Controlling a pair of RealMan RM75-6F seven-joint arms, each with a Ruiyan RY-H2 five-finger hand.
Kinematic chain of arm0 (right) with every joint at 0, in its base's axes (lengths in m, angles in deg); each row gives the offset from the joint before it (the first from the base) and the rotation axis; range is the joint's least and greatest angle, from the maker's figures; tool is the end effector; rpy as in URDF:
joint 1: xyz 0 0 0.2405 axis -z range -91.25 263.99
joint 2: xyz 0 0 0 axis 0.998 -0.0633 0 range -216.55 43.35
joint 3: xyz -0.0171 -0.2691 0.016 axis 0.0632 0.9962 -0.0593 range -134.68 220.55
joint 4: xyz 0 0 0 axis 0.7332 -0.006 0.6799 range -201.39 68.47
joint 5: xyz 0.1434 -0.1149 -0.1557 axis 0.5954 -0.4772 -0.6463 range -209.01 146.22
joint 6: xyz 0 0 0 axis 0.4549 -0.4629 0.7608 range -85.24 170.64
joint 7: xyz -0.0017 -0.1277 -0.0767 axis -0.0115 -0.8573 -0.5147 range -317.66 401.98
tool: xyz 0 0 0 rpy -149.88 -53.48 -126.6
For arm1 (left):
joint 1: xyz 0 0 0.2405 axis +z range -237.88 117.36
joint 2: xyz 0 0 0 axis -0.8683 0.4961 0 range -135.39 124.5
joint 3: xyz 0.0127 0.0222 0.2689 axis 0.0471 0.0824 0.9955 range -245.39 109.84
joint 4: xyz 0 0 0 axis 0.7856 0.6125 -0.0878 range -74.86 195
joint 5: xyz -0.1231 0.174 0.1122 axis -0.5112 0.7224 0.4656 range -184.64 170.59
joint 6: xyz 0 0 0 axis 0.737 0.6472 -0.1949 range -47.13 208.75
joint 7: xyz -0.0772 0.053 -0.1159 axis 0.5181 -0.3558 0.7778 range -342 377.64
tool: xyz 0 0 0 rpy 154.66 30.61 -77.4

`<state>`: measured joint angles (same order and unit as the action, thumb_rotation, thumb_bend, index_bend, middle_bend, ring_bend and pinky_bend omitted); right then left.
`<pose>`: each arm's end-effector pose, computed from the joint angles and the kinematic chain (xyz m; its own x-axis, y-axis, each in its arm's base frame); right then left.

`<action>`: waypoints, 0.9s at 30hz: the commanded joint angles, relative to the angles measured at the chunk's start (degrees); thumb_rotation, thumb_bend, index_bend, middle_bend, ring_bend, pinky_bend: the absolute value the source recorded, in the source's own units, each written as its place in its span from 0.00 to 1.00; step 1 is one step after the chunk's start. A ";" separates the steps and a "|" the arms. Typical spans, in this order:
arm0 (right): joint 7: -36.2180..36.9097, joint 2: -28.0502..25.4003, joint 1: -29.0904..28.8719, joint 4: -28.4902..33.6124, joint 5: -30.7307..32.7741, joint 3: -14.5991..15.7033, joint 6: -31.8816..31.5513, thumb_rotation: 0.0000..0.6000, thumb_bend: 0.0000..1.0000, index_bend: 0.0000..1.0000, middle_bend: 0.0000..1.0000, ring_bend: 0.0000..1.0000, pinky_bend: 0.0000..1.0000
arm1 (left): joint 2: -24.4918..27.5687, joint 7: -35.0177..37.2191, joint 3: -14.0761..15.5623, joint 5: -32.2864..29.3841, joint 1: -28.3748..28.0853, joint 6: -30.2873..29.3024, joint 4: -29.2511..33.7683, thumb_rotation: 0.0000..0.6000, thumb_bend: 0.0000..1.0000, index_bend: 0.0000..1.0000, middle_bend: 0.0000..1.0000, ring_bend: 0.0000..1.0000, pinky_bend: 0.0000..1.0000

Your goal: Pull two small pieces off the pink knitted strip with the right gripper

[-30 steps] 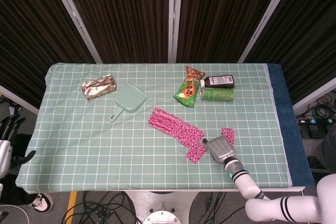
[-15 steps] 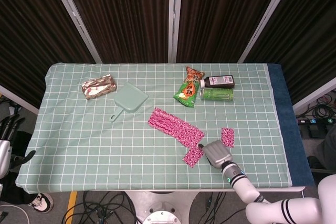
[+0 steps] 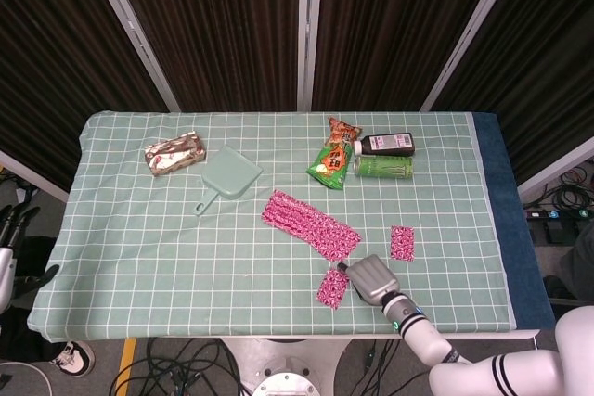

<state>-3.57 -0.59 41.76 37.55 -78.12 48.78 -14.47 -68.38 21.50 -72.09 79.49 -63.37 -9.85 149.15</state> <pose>-0.1727 -0.2500 -0.0799 0.6877 -0.4831 0.5420 -0.7249 -0.4982 0.4757 -0.3458 0.1853 0.1670 0.4049 -0.1127 0.9074 0.9135 0.0065 -0.4068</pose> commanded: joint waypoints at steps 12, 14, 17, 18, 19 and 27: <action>0.24 -0.47 -0.25 1.62 -0.58 0.36 -0.45 1.00 1.00 0.22 0.90 0.89 0.80 | 0.21 0.32 -0.02 0.04 0.16 -0.19 -0.05 1.00 0.14 0.11 0.07 0.04 0.23; 0.96 -0.96 0.00 1.74 -1.71 0.00 -1.11 1.00 1.00 0.22 0.90 0.89 0.80 | 0.23 0.44 -0.03 0.01 0.17 -0.18 -0.02 1.00 0.14 0.11 0.07 0.04 0.23; 3.20 -2.40 0.91 1.89 -5.11 -1.00 -3.10 1.00 1.00 0.22 0.90 0.89 0.80 | 0.23 0.48 -0.06 -0.02 0.13 -0.11 0.01 1.00 0.14 0.11 0.07 0.04 0.23; 4.52 -3.15 1.53 1.85 -7.23 -1.47 -4.37 1.00 1.00 0.22 0.90 0.89 0.80 | 0.20 0.41 -0.06 0.00 0.07 -0.02 0.02 1.00 0.14 0.11 0.07 0.04 0.23; 5.66 -3.79 2.13 1.76 -9.21 -1.74 -5.54 1.00 1.00 0.22 0.90 0.89 0.80 | 0.17 0.37 -0.04 0.02 0.05 0.03 0.03 1.00 0.14 0.11 0.07 0.04 0.23; 14.38 -10.14 11.71 -5.66 -32.69 0.36 -24.18 1.00 0.64 0.24 0.72 0.68 0.70 | -0.45 -0.41 0.11 0.14 -0.29 0.60 0.21 1.00 0.14 0.11 0.07 0.04 0.23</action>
<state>6.51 -6.50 47.95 36.10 -101.64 47.78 -29.70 -68.79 21.14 -72.01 79.61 -63.64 -9.28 149.33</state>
